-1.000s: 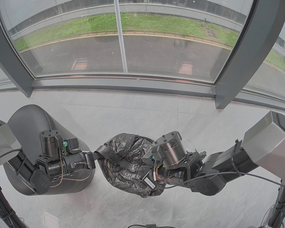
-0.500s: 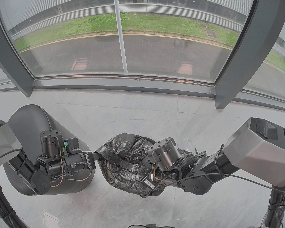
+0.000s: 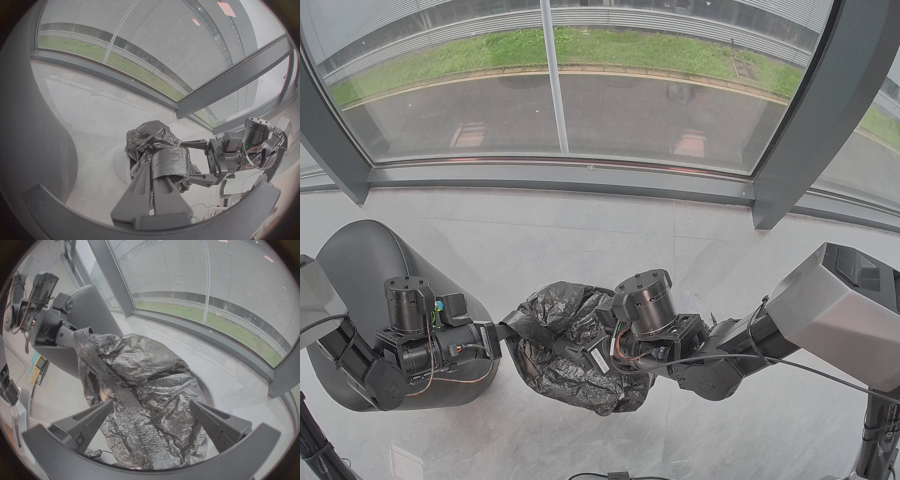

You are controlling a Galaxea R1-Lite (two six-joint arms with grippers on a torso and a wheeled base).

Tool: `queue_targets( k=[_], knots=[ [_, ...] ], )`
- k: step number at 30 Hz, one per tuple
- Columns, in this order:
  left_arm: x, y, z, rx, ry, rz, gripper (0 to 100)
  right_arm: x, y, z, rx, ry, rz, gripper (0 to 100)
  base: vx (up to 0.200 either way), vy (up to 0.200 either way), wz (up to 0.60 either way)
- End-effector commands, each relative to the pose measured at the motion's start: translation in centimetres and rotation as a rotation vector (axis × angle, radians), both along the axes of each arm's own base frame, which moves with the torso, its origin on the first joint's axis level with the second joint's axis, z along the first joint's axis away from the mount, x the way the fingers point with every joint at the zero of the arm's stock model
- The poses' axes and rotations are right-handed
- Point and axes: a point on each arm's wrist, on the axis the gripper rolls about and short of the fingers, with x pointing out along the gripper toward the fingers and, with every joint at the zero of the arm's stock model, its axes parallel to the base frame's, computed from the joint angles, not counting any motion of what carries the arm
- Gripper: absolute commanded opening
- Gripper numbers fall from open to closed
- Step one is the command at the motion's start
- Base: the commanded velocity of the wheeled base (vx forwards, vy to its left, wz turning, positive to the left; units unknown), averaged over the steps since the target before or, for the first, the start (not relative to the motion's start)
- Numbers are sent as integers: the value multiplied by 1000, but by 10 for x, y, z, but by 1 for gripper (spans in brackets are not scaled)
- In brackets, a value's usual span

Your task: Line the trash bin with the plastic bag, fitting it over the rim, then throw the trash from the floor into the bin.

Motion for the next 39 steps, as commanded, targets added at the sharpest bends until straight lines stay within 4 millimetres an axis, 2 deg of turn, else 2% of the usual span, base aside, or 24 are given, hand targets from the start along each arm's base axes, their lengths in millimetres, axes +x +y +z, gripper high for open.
queue_targets(
  k=[1, 4, 8, 13, 18, 39],
  knots=[
    [0, -1, 0, -1, 0, -3, 0, 4, -1, 1, 17, 1, -15, 100, 0, 0, 0],
    [0, -1, -2, 1, 6, -3, 0, 7, -1, -6, 37, 31, -35, 100, 0, 0, 0],
    [1, -1, -2, 1, 6, -3, 0, 11, 1, -25, 18, 60, -42, 100, 0, 0, 0],
    [0, -1, -2, 1, 7, -3, 0, 32, 0, -48, 27, 57, -79, 100, 0, 0, 0],
    [1, -1, -2, 1, 6, -3, 0, 40, -3, -63, 22, 74, -94, 100, 0, 0, 0],
    [-1, -3, -3, 0, 12, -9, 0, 51, -3, -73, 43, 90, -109, 100, 0, 0, 0]
  ],
)
